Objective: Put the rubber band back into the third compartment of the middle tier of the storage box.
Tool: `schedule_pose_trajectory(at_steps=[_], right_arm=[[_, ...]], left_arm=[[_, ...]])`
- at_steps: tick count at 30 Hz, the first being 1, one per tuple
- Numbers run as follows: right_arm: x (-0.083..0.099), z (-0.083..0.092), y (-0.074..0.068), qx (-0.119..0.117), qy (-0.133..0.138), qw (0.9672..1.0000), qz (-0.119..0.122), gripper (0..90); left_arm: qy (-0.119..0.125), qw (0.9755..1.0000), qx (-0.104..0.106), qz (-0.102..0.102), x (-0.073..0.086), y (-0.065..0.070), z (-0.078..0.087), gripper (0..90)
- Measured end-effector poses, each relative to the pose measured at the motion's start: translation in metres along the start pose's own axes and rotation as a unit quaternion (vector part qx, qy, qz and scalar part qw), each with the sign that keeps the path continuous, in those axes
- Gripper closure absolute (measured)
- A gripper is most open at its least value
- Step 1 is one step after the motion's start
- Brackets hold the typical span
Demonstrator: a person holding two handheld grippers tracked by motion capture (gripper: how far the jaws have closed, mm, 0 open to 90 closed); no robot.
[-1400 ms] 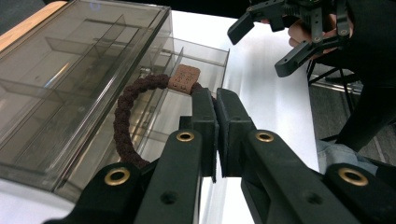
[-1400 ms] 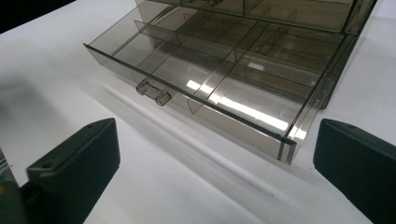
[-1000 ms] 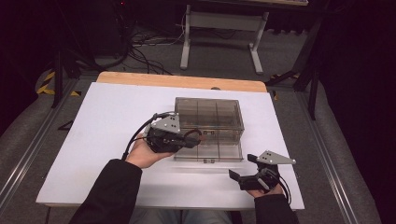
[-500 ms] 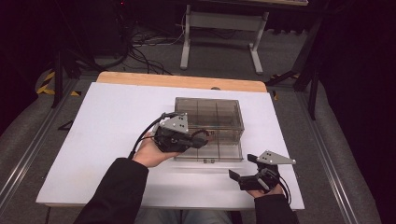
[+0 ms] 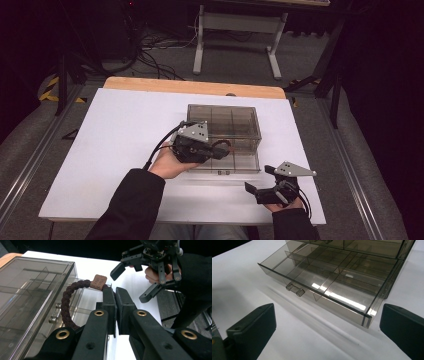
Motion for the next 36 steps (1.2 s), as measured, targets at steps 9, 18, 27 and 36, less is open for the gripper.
schedule_pose_trajectory(at_steps=[9, 18, 27, 36], right_arm=[[0.000, 0.000, 0.000, -0.001, 0.001, 1.0000, -0.003, 0.9], [0.000, 0.000, 0.000, -0.001, 0.002, 1.0000, -0.003, 0.9], [0.000, 0.000, 0.000, -0.001, 0.000, 1.0000, 0.000, 1.0], [0.000, 0.000, 0.000, -0.001, 0.000, 1.0000, 0.000, 0.9]], left_arm=[[0.006, 0.9999, 0.008, 0.014, 0.000, -0.002, -0.012, 86.8], [0.015, 0.9994, 0.017, 0.026, 0.000, -0.004, -0.024, 86.8], [0.019, 0.9989, 0.021, 0.038, 0.001, -0.006, -0.034, 86.8], [0.042, 0.9982, 0.023, 0.036, -0.001, -0.005, -0.042, 86.8]])
Point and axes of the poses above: each handheld gripper's, and its own axes: z roughly backward along the jaws, x roughly out of its underside, y roughly to its right, the point moved 3 cm from there along -z, roughly forward along the jaws, and after that the axes turned 4 degrees about -x, right-handed, at the moved point
